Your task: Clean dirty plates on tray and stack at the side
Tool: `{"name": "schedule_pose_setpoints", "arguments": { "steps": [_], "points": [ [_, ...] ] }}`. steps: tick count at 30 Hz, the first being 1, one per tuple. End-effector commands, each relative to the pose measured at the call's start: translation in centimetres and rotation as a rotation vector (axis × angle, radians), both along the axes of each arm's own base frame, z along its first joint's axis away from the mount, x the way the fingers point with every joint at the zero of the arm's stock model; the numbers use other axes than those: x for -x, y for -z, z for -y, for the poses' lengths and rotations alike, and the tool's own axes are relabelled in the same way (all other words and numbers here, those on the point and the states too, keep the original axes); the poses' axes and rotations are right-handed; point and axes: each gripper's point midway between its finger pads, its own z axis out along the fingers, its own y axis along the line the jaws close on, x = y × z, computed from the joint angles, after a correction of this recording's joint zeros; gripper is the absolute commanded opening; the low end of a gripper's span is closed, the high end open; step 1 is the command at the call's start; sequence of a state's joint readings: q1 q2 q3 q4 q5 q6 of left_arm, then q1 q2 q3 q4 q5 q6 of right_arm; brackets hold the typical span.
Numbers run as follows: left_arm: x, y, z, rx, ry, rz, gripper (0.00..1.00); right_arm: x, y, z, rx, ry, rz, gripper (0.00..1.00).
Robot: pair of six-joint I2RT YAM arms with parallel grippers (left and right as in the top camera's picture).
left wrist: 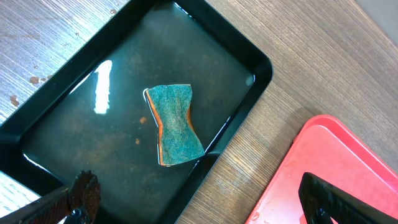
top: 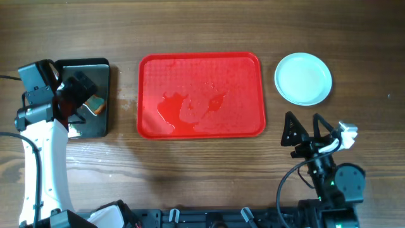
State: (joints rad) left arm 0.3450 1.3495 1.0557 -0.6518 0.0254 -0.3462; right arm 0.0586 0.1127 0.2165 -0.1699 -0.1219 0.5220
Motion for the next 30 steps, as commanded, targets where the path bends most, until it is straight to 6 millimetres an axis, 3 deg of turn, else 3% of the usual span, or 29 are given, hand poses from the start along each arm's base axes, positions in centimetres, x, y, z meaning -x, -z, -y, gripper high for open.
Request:
{"name": "schedule_pose_setpoints", "arguments": {
  "steps": [1, 13, 24, 30],
  "points": [
    [-0.2, -0.8, 0.1, 0.004, -0.001, 0.025, 1.00, 0.0, 0.9, 1.3, -0.055, 0.074, 0.032, 1.00],
    [-0.2, -0.8, 0.1, 0.004, -0.001, 0.025, 1.00, -0.9, 3.3, 3.0, -0.062, 0.179, 0.079, 1.00],
    [-0.2, -0.8, 0.1, 0.004, -0.001, 0.025, 1.00, -0.9, 3.5, 2.7, 0.480, 0.141, 0.122, 1.00],
    [-0.2, -0.8, 0.1, 0.004, -0.001, 0.025, 1.00, -0.9, 3.6, 2.4, 0.516, 0.120, 0.129, 1.00]
  ]
}}
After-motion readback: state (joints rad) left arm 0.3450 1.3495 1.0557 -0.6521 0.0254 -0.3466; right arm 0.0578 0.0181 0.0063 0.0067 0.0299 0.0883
